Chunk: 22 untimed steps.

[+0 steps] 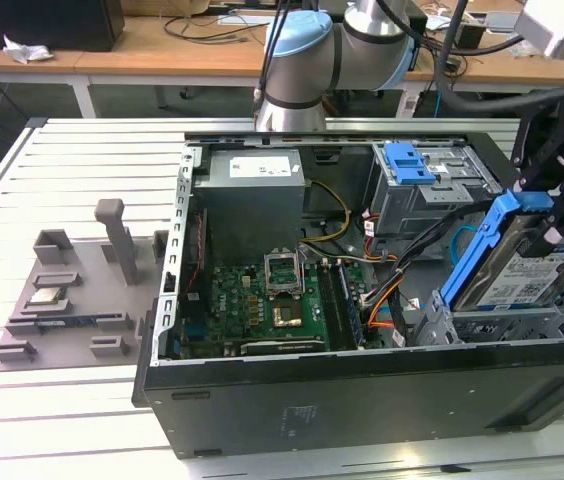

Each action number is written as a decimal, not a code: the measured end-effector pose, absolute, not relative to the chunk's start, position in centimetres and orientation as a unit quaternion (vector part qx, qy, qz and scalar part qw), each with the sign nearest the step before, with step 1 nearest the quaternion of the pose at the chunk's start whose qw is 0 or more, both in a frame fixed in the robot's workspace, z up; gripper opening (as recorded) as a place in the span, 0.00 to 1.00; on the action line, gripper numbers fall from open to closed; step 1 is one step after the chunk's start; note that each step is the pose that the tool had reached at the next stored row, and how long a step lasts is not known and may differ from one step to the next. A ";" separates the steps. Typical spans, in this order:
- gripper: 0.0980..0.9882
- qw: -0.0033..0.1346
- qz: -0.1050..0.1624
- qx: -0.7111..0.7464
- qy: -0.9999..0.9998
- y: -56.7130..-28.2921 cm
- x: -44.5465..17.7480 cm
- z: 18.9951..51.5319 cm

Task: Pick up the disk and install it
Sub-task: 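Insert the disk into the insertion slot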

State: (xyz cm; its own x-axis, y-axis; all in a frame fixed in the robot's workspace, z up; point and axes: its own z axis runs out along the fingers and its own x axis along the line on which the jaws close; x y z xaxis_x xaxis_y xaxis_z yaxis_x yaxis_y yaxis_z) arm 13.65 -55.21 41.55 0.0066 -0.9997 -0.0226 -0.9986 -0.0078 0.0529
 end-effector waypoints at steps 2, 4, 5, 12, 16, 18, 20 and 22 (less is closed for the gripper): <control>0.30 0.011 -0.027 0.709 -0.704 -55.2 13.6 40.8; 0.30 0.011 -0.027 0.709 -0.704 -55.2 13.7 40.3; 0.30 0.011 -0.027 0.709 -0.704 -55.2 13.7 40.0; 0.30 0.011 -0.027 0.709 -0.704 -55.2 13.7 39.3; 0.39 0.011 -0.027 0.709 -0.704 -55.2 13.7 39.3; 0.39 0.011 -0.027 0.709 -0.704 -55.2 13.7 39.3; 0.39 0.011 -0.027 0.709 -0.704 -55.2 13.7 39.3; 0.30 0.011 -0.027 0.709 -0.704 -55.2 13.7 39.3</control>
